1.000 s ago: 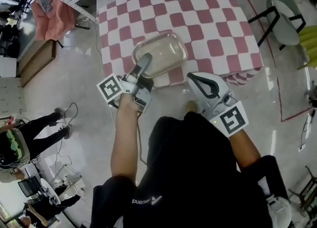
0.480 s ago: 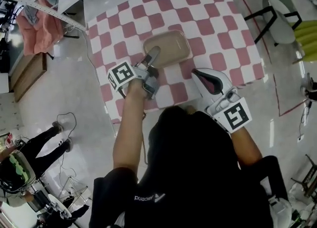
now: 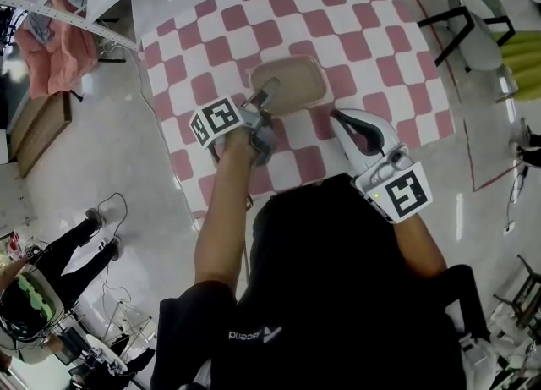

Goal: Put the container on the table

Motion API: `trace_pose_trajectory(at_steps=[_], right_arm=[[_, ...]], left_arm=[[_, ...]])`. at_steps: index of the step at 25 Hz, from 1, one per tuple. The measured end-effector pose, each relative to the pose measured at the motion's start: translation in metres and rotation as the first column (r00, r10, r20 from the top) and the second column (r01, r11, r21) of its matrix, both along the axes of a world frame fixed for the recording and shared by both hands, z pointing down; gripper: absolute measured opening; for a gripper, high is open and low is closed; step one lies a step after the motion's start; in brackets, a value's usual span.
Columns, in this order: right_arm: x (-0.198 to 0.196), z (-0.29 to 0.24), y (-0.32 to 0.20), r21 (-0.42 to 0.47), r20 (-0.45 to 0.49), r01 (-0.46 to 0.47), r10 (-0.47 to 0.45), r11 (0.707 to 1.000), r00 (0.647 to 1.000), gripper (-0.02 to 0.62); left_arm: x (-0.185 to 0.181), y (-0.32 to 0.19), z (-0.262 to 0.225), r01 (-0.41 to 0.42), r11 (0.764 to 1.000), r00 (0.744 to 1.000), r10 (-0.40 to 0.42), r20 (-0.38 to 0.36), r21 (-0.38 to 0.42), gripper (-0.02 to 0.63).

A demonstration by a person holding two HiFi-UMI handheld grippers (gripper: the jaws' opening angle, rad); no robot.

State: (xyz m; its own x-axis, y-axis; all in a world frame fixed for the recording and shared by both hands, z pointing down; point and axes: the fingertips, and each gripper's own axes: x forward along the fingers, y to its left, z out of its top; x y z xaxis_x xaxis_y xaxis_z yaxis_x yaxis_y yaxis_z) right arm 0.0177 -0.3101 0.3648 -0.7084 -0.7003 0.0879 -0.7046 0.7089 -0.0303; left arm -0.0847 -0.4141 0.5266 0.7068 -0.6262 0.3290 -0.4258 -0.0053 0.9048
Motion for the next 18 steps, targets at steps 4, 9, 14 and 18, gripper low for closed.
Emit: trace_pose_trajectory(at_steps=[4,9,14,18], right_arm=[[0.008,-0.006,-0.007,0.009,0.002,0.031,-0.031,0.999,1.000,0.003],[0.022,-0.002,-0.012,-0.003,0.014,0.046,-0.046,0.999,0.999,0.003],[0.029,0.002,-0.015,-0.004,0.028,0.059,-0.059,0.998,0.998,0.003],[0.031,0.003,-0.017,-0.006,0.037,0.065,-0.065,0.998,0.997,0.003]], left_arm=[[-0.001,0.004,0.006,-0.004,1.000,0.993,0.003,0.122,0.010,0.307],[-0.006,0.002,0.006,0.001,0.998,0.956,-0.021,0.292,0.066,0.400],[-0.015,0.005,0.008,0.018,0.996,0.905,-0.052,0.421,0.084,0.455],[-0.033,0.010,-0.011,0.057,0.984,0.836,-0.138,0.531,0.167,0.459]])
